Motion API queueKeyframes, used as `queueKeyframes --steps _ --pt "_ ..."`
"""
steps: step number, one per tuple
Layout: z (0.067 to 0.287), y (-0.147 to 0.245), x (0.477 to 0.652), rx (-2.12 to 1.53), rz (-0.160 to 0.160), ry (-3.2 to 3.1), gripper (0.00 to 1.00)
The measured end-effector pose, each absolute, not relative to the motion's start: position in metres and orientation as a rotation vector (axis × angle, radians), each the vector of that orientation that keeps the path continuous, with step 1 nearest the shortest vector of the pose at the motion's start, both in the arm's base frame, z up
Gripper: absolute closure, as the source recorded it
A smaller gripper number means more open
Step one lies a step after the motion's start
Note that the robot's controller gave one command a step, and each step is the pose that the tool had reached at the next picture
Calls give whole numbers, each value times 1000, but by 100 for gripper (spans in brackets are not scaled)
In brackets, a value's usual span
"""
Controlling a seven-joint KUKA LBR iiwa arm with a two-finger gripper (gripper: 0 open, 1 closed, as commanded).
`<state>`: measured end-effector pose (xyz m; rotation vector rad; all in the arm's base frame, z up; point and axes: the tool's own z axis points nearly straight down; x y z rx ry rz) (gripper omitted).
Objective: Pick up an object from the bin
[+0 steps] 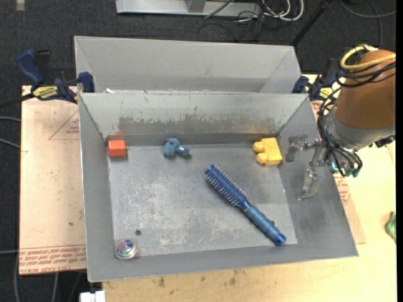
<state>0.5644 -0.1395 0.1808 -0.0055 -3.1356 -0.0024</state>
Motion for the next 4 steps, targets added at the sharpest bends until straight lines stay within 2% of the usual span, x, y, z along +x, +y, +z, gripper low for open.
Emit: queueKeyframes --steps 1,2,3,4 --pt "65 -58 508 -134 -7 -3130 0" --pt "101 -23 497 -256 -4 -3132 0" --pt "102 11 497 -506 -3 -3101 0" --pt "69 -35 510 -676 -1 -3067 0"
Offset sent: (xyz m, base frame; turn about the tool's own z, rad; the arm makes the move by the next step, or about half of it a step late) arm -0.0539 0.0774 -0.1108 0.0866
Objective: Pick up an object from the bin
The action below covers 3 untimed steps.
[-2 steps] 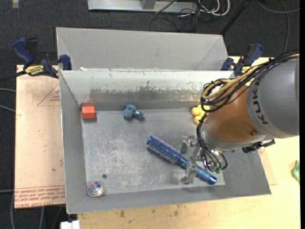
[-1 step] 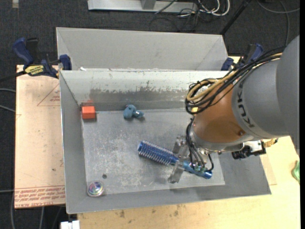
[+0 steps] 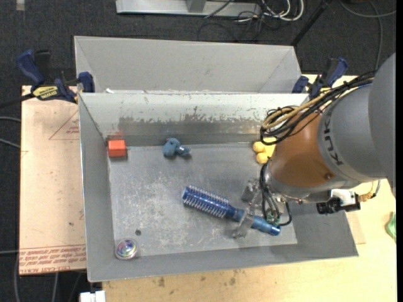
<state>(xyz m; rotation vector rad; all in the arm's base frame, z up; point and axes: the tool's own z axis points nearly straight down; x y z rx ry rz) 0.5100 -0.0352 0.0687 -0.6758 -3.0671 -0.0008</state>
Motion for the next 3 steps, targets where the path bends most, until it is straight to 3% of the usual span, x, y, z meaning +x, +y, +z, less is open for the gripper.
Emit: queueKeyframes --steps 1,2,3 --pt "69 -10 507 -850 -2 -3023 0" --pt "70 -11 507 -850 -1 -3024 100" --pt "128 -10 508 -846 -3 -3030 100"
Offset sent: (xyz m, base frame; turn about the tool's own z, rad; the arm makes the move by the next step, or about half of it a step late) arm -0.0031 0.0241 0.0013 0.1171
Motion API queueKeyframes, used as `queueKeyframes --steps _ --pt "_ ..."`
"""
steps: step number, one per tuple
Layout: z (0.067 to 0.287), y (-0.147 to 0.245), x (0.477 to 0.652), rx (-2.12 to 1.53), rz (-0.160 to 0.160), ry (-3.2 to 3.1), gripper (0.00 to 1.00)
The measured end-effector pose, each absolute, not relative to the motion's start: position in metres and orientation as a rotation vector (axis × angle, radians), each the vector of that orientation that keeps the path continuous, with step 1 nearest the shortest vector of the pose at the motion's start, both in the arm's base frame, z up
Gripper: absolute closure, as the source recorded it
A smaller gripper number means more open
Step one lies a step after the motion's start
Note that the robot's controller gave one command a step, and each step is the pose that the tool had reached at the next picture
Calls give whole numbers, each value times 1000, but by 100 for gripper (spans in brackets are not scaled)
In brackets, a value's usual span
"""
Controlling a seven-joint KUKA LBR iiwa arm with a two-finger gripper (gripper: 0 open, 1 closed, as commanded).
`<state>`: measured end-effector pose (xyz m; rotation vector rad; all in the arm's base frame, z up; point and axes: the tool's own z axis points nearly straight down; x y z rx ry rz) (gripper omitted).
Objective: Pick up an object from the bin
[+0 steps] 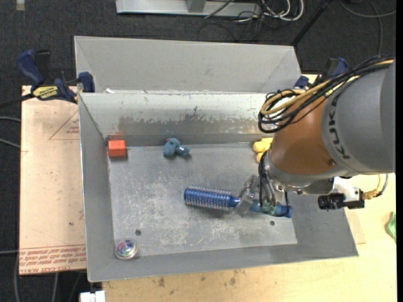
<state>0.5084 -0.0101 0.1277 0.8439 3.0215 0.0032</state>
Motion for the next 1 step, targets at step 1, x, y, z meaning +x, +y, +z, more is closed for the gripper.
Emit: queueKeyframes --steps 1 --pt "129 -10 508 841 0 3027 100"
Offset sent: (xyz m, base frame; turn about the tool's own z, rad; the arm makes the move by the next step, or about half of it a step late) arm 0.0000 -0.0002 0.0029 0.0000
